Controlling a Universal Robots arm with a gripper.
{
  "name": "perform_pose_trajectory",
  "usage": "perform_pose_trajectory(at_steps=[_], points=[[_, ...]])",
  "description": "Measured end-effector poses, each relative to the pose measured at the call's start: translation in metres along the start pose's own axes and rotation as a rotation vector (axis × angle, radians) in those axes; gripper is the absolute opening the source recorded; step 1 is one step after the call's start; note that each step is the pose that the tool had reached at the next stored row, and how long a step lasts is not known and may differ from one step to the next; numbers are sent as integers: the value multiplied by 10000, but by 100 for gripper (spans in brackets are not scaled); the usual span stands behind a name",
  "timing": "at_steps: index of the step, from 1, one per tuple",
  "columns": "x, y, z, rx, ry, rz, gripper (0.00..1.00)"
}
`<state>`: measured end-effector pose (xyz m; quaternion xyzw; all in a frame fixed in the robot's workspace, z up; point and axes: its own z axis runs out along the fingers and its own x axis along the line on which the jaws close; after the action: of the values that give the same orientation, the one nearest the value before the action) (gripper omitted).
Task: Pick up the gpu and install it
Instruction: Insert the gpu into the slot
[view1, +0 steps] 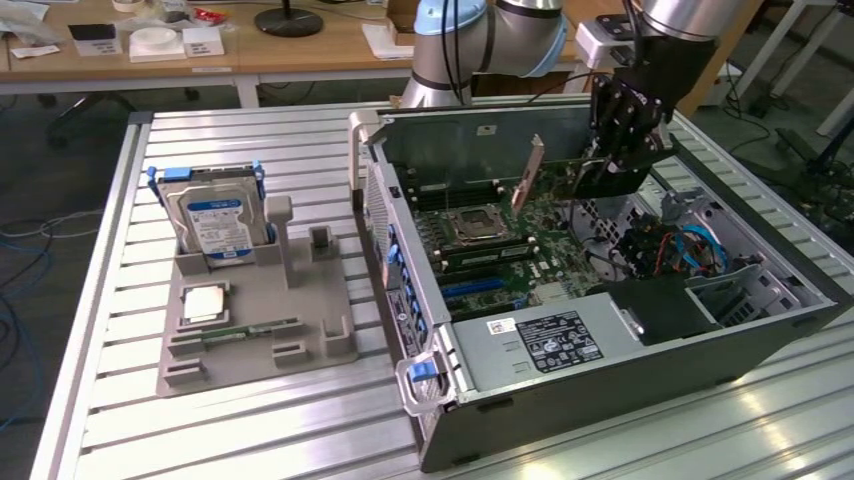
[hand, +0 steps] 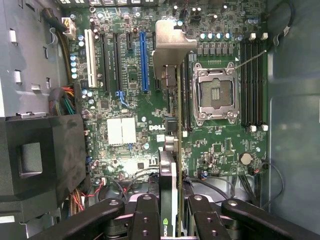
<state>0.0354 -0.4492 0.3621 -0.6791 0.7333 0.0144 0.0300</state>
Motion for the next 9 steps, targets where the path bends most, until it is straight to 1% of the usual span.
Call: perform_pose_trajectory(at_steps=[3, 6, 9], points=[[1, 7, 0, 1, 2, 3, 27], [3, 34, 4, 0, 1, 1, 27], [3, 36, 5, 0, 1, -1, 27]])
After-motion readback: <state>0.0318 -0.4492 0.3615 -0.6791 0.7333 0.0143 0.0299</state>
